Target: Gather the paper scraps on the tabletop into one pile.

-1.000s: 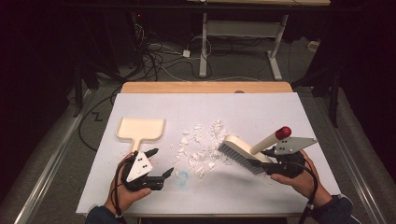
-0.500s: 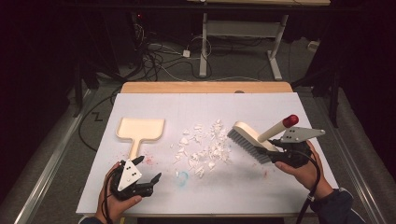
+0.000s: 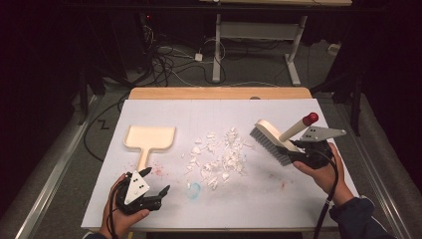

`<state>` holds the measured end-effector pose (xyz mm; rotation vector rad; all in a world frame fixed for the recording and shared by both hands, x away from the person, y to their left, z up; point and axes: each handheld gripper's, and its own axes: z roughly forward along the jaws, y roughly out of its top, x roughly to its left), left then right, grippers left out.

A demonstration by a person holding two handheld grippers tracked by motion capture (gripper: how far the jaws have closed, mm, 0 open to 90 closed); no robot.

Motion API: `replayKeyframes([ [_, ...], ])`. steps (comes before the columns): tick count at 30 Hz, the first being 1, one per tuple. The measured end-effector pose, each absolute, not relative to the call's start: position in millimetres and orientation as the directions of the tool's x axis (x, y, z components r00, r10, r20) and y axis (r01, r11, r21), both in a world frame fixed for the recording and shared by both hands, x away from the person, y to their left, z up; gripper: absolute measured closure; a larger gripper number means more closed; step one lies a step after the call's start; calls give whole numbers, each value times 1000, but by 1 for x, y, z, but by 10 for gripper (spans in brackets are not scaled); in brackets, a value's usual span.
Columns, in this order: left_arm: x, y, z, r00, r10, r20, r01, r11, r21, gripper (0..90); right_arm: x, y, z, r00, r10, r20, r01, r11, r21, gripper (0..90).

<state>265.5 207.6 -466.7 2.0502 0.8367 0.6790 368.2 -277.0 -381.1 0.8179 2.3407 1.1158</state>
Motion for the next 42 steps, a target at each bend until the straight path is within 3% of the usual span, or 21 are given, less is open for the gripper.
replayKeyframes([
  [8,266,209,-468,633,754,175,323,-462,826,189,406,-267,-382,-690,688,-225,335,579,743,681],
  [17,267,203,-469,643,734,217,300,-502,811,189,447,-245,-385,-664,699,-267,354,608,711,681],
  [27,265,203,-471,652,723,229,301,-524,797,189,484,-191,-413,-649,651,-394,366,720,590,682],
  [35,265,202,-473,664,711,232,303,-538,787,189,478,-154,-428,-687,584,-433,320,778,542,681],
  [42,264,201,-474,668,705,237,303,-548,780,190,446,-136,-434,-776,484,-405,209,802,560,680],
])
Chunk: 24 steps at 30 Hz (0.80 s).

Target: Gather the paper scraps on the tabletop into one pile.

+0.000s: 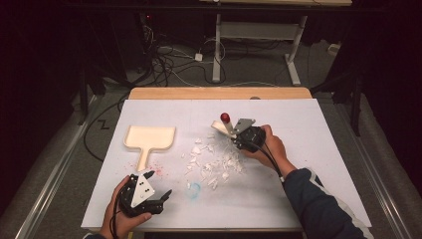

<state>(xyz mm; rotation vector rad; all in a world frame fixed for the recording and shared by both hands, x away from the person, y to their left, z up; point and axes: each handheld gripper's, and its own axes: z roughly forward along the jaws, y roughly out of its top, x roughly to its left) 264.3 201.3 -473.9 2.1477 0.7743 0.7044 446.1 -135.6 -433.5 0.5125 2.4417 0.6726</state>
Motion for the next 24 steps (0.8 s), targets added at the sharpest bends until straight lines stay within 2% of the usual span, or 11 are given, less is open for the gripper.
replayKeyframes([
  [2,264,201,-474,668,705,238,303,-550,779,189,440,-134,-434,-781,471,-409,191,805,561,680],
  [8,263,200,-474,672,702,237,306,-554,774,189,393,-136,-429,-853,346,-391,74,822,565,680],
  [12,263,199,-474,672,701,239,306,-557,772,190,382,-141,-419,-853,341,-395,55,811,583,681],
  [19,263,200,-474,669,705,236,309,-552,774,190,384,-170,-387,-798,467,-381,103,728,678,681],
  [24,263,199,-474,669,705,235,312,-554,772,189,390,-183,-387,-767,532,-359,180,715,675,681],
])
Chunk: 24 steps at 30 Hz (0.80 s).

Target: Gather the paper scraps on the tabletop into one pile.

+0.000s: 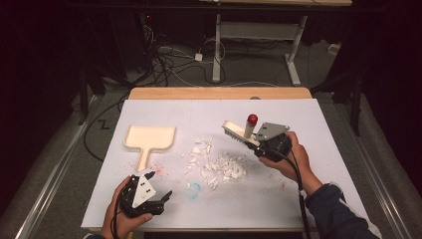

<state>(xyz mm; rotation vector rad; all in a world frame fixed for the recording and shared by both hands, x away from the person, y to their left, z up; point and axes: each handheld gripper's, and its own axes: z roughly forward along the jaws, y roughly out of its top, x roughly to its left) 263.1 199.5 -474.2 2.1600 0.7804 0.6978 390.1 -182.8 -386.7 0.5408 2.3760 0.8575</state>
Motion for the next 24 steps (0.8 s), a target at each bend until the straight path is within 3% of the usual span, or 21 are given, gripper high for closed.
replayKeyframes([
  [3,263,200,-474,668,706,235,312,-551,774,189,395,-190,-401,-694,579,-428,250,751,611,681],
  [9,263,199,-474,672,702,235,311,-556,771,190,396,-191,-420,-681,600,-420,324,761,562,681],
  [20,262,200,-473,675,699,235,306,-556,773,190,364,-146,-422,-777,528,-344,260,766,588,681],
  [24,261,200,-473,673,706,219,318,-544,776,189,358,-140,-411,-776,504,-379,215,777,592,681],
])
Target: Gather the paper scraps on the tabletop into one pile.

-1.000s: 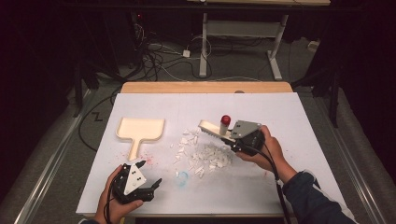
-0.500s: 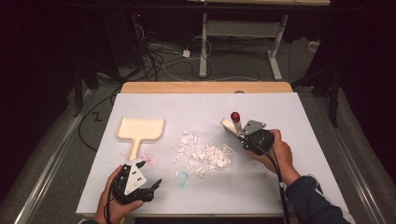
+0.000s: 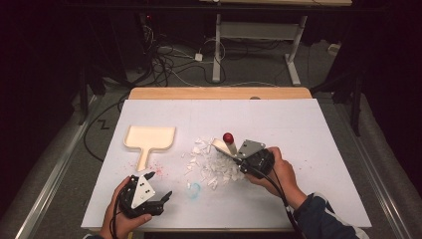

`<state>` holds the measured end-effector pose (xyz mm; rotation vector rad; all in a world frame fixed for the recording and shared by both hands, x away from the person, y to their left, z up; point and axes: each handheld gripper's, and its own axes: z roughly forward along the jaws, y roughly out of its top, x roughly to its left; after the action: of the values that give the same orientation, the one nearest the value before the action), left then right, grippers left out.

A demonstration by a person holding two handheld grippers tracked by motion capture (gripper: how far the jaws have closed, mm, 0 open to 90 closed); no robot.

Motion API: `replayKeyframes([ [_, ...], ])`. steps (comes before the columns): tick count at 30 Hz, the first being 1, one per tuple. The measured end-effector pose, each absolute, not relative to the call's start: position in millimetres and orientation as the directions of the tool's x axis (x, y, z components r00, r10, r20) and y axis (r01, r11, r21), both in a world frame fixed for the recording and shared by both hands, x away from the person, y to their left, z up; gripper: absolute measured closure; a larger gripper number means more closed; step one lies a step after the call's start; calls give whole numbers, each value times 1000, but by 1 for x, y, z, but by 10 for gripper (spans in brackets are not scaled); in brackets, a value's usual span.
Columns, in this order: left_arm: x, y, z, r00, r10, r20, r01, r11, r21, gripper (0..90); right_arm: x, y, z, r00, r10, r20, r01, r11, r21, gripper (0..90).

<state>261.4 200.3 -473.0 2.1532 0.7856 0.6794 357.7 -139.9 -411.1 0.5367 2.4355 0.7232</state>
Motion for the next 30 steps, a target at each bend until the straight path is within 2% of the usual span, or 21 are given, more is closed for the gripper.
replayKeyframes([
  [4,262,200,-473,672,708,217,318,-541,779,189,369,-145,-395,-771,519,-368,199,745,636,680],
  [8,263,200,-473,668,712,217,318,-537,781,189,396,-143,-388,-749,525,-405,168,741,650,681],
  [10,264,201,-473,666,715,212,321,-532,784,189,414,-141,-391,-758,532,-377,191,734,652,681],
  [14,266,204,-472,657,721,220,316,-529,788,189,455,-125,-409,-745,522,-416,188,762,619,681],
  [15,266,204,-472,656,722,219,318,-528,787,189,455,-125,-409,-745,522,-416,188,762,619,681],
  [17,267,205,-474,655,722,221,324,-533,782,189,471,-111,-422,-724,495,-480,160,797,582,681],
  [22,266,205,-476,640,742,198,357,-515,779,189,478,-96,-435,-753,456,-475,106,795,597,681],
  [30,266,202,-478,651,726,222,345,-543,765,189,456,-78,-444,-863,260,-432,-66,791,609,680],
])
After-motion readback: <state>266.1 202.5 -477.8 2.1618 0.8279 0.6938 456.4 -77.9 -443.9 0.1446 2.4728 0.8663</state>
